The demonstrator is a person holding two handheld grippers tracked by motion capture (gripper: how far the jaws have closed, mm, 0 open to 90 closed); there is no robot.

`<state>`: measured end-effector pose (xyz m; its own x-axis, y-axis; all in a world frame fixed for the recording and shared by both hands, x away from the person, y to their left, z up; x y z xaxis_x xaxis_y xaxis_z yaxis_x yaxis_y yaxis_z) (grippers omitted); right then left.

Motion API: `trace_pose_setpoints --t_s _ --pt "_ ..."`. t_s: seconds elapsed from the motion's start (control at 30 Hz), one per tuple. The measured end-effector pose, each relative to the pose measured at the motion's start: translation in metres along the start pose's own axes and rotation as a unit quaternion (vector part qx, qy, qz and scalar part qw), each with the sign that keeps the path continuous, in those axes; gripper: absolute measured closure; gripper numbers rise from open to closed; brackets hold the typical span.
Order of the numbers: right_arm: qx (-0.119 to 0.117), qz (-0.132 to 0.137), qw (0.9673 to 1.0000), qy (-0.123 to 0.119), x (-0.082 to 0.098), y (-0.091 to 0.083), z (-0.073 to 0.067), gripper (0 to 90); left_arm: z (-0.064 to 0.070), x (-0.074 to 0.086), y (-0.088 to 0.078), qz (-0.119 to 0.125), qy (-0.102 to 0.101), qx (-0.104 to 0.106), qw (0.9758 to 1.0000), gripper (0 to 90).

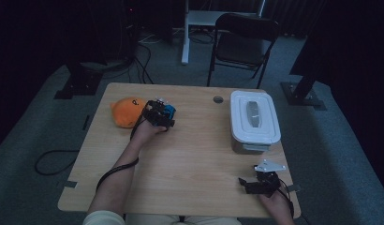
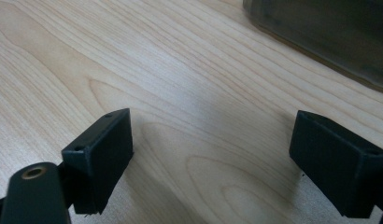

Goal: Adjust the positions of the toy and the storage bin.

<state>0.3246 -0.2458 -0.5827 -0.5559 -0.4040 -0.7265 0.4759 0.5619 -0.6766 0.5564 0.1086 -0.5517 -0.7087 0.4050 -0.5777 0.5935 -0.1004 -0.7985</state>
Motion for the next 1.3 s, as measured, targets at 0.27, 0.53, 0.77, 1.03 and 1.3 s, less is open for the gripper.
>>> trace_pose_setpoints --t_s 0.27,0.53,0.77,1.03,1.3 --pt "0.0 0.0 1.0 0.0 0.0 0.0 0.0 13.2 -0.003 -0.006 0.009 -0.01 -0.014 -0.009 0.9998 4.4" --pt "0.002 0.001 1.0 0.002 0.0 0.0 0.0 13.8 -0.005 -0.007 0.016 -0.012 -0.026 -0.025 0.9993 5.5" --pt "0.002 0.001 1.0 0.002 0.0 0.0 0.0 13.8 0.001 -0.005 0.024 -0.033 -0.014 -0.031 0.9989 7.5" --pt "0.002 0.001 1.0 0.002 0.0 0.0 0.0 13.8 -0.001 -0.004 0.024 -0.039 -0.031 -0.032 0.9982 19.5" --pt "0.003 0.001 1.0 0.003 0.0 0.0 0.001 13.9 -0.002 -0.002 0.02 -0.043 -0.028 -0.019 0.9985 25.8"
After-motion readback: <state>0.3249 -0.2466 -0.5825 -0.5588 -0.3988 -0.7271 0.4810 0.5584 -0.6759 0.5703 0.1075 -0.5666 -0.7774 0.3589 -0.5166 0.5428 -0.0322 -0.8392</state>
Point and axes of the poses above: each handheld gripper's, and its own axes: y roughly forward along the jaws, x roughly out of its underside, z roughly to its right, the point moved 8 cm from there along y, roughly forward along the jaws, and after that the axes turned 10 degrees about -x, right-handed, at the moved point
